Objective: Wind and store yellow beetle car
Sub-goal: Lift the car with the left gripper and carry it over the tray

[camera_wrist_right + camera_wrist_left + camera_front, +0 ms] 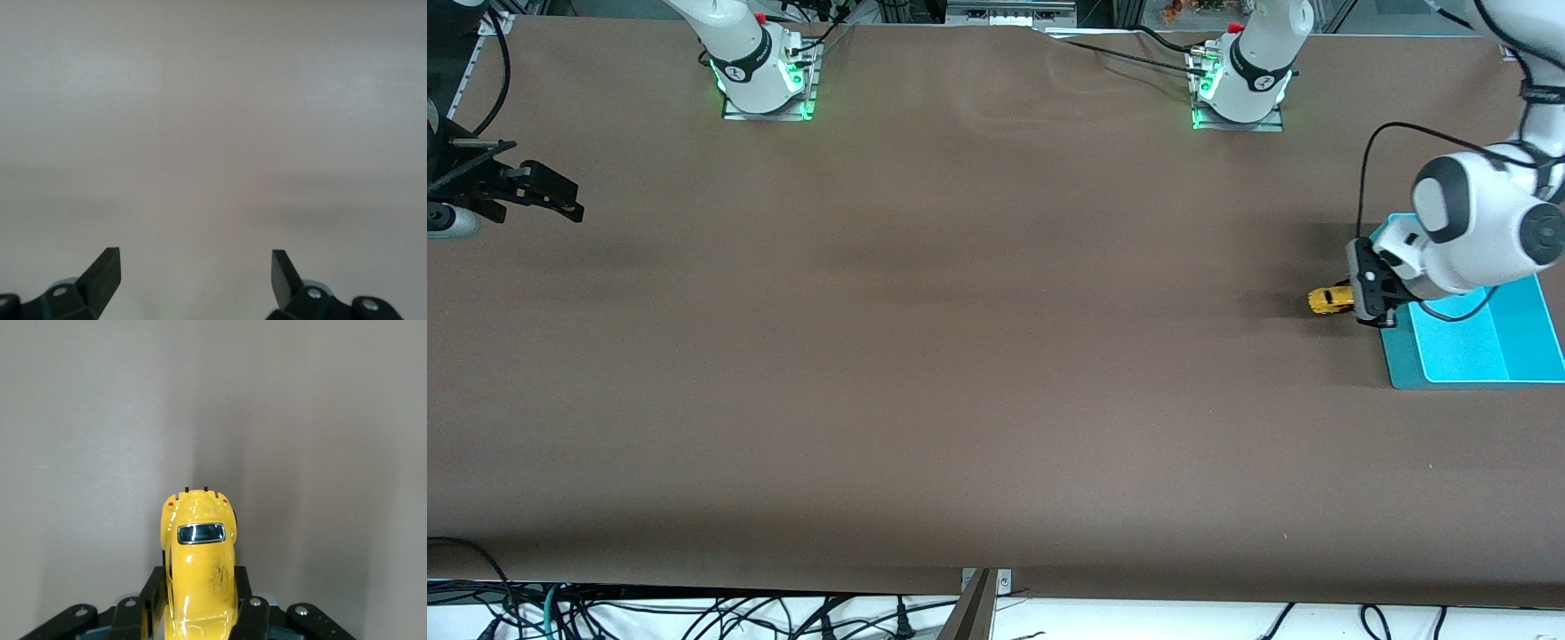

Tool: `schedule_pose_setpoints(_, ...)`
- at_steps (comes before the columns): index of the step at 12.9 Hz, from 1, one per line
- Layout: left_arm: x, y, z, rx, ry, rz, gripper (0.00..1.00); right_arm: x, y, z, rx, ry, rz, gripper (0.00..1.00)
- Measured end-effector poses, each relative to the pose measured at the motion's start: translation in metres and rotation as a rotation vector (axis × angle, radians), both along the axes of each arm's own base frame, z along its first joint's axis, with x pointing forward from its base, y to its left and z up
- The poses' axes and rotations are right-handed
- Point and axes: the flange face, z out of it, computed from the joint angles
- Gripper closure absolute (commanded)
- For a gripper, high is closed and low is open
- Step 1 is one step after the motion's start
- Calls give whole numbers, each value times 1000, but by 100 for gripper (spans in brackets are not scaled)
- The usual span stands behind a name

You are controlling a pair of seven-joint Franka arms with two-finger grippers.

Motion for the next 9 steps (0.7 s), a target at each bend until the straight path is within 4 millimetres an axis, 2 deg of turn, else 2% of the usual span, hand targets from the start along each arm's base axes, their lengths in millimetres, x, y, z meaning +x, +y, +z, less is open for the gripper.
schedule_pose_setpoints(2, 11, 17, 32, -9, 17, 13, 90, 0, 1, 0, 0, 0, 1, 0)
schedule_pose_setpoints(5, 16, 60, 62, 4, 9, -11, 90, 0, 1, 0, 0, 0, 1, 0)
schedule_pose_setpoints(7, 15, 96, 67, 25, 4, -48, 91, 0, 0, 0, 0, 1, 0, 0)
schedule_pose_setpoints(9, 10, 132, 58, 22, 11, -73, 90, 0, 0, -1, 0, 2, -1, 0)
